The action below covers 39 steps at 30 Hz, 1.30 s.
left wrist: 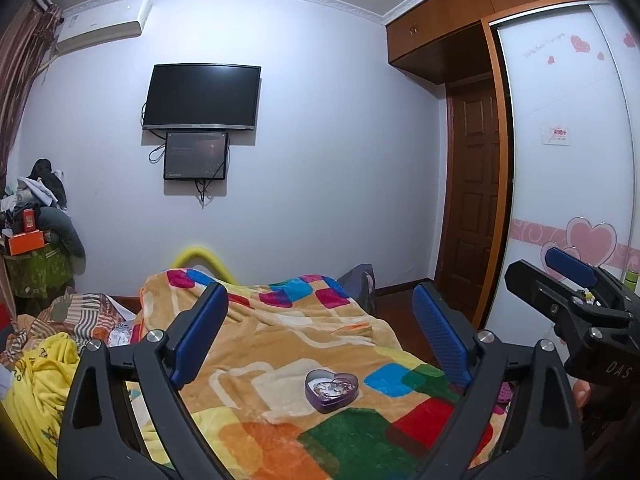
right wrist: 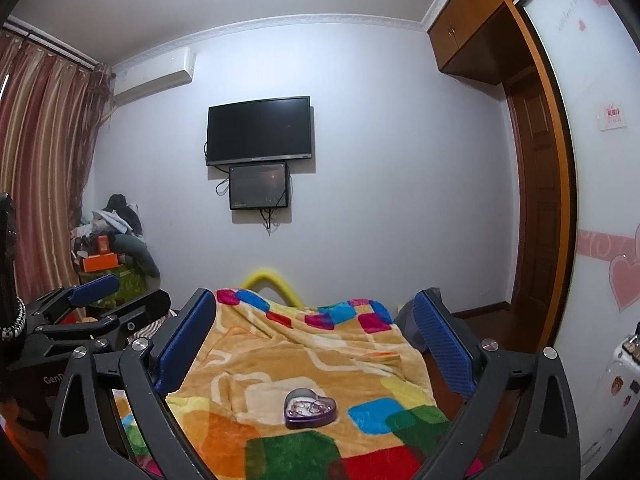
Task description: Organize jewelry
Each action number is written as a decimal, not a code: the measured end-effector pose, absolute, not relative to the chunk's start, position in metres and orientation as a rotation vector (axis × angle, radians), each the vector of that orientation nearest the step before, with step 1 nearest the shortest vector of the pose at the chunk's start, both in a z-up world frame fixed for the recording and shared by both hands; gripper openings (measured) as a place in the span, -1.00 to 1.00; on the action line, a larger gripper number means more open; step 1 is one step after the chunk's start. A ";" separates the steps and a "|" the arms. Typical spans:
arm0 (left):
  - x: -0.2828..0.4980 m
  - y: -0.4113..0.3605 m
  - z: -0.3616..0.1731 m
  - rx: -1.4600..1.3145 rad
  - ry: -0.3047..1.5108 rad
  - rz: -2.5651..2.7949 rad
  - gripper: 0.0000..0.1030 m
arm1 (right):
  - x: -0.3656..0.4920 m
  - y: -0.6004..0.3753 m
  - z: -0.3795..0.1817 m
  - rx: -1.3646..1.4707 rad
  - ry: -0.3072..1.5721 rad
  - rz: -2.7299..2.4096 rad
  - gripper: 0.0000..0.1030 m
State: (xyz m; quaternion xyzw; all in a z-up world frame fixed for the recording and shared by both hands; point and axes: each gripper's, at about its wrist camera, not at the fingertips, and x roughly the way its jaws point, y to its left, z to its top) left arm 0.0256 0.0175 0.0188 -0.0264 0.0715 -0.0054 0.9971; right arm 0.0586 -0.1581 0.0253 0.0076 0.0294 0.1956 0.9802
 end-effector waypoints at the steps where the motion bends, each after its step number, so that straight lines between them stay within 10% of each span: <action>1: 0.025 0.017 0.018 -0.054 0.144 -0.012 0.82 | 0.058 -0.158 0.025 0.015 0.061 0.394 0.91; 39: 0.029 0.022 0.014 -0.088 0.163 -0.016 0.99 | 0.055 -0.160 0.027 0.024 0.091 0.390 0.91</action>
